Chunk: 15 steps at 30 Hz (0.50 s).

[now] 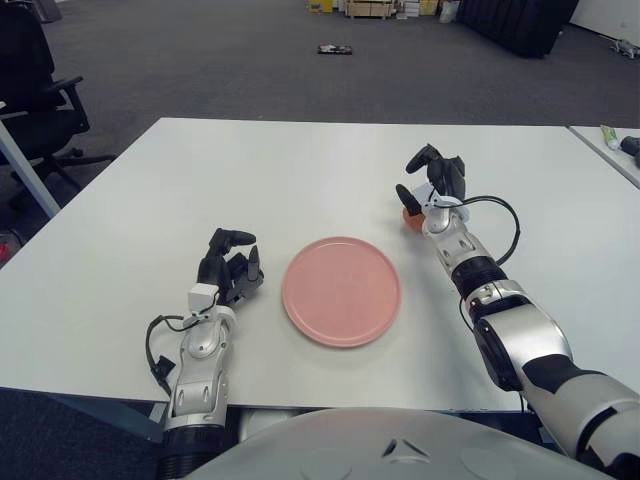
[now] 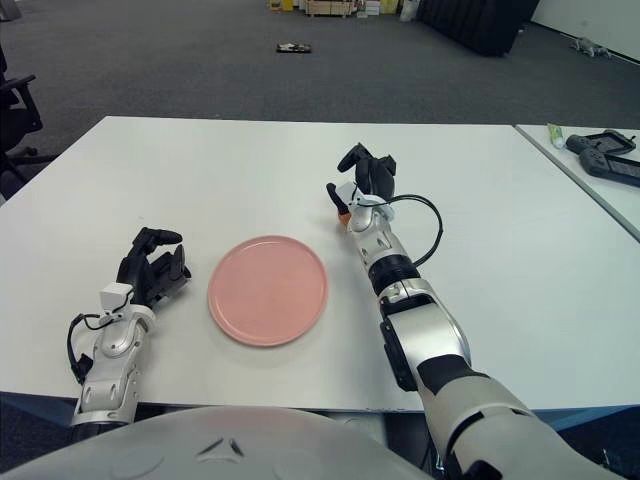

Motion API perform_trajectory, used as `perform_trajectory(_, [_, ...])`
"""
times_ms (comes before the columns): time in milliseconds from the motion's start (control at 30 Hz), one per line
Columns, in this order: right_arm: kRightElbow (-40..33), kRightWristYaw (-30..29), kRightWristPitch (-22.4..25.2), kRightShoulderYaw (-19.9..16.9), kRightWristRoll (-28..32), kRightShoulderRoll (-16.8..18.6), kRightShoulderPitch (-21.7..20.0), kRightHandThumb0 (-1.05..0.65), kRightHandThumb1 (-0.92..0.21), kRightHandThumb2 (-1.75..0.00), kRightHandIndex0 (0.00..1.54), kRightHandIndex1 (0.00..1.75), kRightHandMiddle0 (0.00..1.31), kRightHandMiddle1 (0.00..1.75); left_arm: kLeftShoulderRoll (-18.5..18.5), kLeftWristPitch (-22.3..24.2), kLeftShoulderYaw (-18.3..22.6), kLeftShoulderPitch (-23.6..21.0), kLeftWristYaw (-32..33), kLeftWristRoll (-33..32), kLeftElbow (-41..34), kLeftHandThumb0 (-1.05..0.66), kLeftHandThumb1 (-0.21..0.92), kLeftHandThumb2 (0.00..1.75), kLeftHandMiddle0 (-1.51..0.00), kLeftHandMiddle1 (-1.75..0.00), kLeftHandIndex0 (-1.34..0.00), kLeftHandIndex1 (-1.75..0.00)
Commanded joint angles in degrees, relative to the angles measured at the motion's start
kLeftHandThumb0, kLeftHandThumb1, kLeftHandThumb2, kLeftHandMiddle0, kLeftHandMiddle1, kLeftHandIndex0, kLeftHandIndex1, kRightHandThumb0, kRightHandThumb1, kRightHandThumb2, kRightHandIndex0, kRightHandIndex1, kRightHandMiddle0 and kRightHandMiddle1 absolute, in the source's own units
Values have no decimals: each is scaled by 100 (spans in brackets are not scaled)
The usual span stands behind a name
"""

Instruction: Put the apple into the plate.

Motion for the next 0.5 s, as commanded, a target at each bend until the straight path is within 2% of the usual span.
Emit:
perform_trajectory(0, [-855, -23, 313, -84, -65, 8, 210, 0, -3, -161, 86, 164, 60, 175, 61, 37, -5, -133, -27, 7, 22, -39, 64, 92, -88, -175, -37, -175])
perform_trajectory(333, [-1996, 208, 297, -63, -112, -51, 661, 0, -4, -161, 85, 166, 59, 175, 64, -14, -2, -131, -43, -22, 52, -39, 65, 91, -84, -175, -36, -175])
perform_trajectory(467, [-2764, 464, 415, -40, -128, -35, 968, 0, -4, -161, 85, 166, 59, 175, 74, -16, -2, -131, -39, -7, 63, -39, 65, 90, -83, -175, -36, -175])
